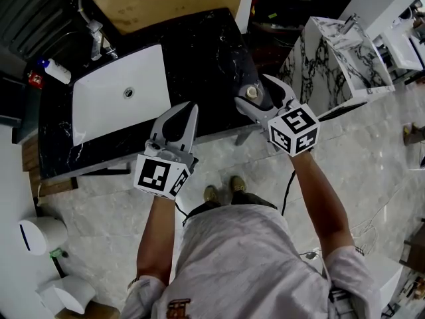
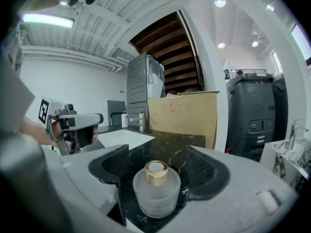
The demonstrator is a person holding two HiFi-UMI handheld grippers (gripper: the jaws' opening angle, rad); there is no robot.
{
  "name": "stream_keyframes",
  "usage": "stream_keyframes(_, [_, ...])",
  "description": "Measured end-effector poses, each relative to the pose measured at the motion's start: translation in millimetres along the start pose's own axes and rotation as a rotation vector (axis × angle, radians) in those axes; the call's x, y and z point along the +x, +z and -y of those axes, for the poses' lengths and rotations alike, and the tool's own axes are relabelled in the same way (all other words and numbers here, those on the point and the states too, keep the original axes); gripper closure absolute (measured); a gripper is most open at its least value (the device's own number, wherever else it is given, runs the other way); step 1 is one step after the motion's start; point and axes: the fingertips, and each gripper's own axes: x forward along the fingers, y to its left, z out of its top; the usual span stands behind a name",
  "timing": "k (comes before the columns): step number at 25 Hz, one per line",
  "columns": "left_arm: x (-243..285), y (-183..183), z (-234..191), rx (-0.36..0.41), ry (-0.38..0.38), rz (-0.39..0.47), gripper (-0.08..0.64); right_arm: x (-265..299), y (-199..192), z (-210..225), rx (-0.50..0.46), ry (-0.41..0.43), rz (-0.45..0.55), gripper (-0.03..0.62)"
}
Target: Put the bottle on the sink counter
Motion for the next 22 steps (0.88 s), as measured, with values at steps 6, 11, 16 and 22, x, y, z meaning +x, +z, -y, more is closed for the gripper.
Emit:
stream_keyframes(6, [1,10,6,0.005,-0.013,0.015,0.560,-23,37,-5,0.009,-0.017,0.102,0.242])
stream_keyframes(11, [1,18,14,0.005,-0.028,0.027,0.560,-42,72,-20,-0.006,0.007,0.192,0.253])
stream_keyframes(16, [-1,28,22,0.010,-0.041,0.044,0.560,-52,98,-41,-0.028,0.042,0.255,0.281])
stream_keyframes(22, [-3,40,28,0.016,-0.052,0.064,0.560,-59,110,-53,-0.037,0.053,0.289,0.350])
